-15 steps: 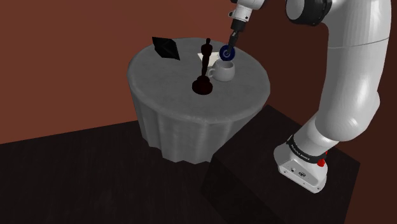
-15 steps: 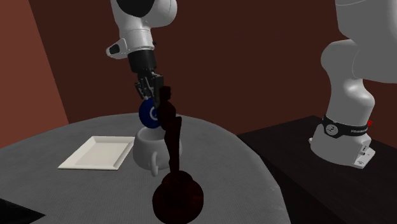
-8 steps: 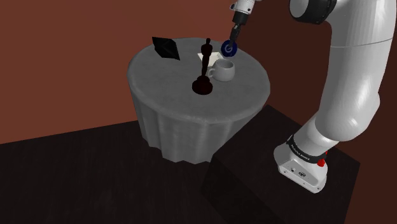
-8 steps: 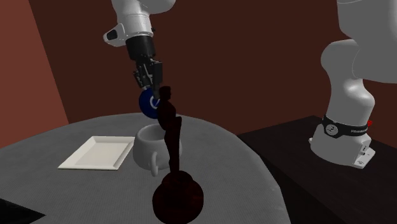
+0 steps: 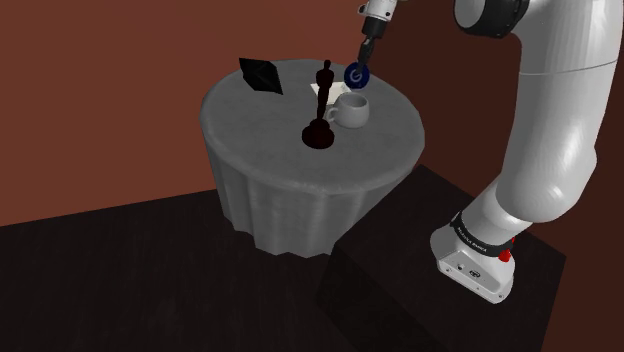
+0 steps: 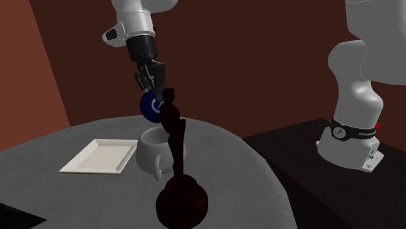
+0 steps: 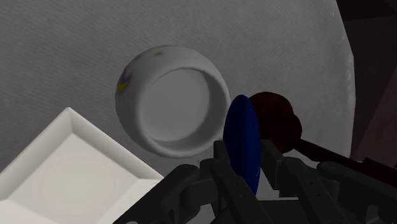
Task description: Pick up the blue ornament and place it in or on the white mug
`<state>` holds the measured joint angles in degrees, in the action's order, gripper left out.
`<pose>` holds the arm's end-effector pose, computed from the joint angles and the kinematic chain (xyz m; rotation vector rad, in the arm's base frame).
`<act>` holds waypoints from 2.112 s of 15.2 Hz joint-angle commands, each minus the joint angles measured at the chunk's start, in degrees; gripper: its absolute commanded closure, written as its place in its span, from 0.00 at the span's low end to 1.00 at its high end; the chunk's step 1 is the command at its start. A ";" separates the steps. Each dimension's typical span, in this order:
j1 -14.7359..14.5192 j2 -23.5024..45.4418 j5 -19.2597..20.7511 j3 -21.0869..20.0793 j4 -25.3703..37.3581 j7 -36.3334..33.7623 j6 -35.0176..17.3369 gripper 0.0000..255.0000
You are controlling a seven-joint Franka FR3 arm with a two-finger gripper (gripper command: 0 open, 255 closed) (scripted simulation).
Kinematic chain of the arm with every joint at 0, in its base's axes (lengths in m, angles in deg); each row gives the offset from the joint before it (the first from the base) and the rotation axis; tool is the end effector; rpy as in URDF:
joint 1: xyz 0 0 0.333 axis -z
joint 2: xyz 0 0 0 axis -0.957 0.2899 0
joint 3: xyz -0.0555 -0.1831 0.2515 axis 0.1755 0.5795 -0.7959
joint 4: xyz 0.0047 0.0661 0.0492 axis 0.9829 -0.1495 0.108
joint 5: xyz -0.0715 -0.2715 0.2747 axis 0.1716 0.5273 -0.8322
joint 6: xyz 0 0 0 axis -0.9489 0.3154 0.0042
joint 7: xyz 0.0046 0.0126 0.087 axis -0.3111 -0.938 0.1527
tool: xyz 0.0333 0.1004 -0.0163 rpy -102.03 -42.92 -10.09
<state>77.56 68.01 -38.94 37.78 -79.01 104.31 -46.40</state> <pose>0.6149 -0.2652 0.3870 -2.7397 -0.5295 0.0513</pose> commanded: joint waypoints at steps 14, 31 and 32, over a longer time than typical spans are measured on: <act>-0.08 3.21 -1.74 -0.86 -4.40 2.49 -6.90 1.00; 1.91 3.27 -0.89 -0.28 2.72 1.39 -0.03 0.00; 1.91 3.27 -0.89 -0.28 2.72 1.39 -0.03 0.00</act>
<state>79.46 71.31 -39.85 37.49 -76.33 105.70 -46.52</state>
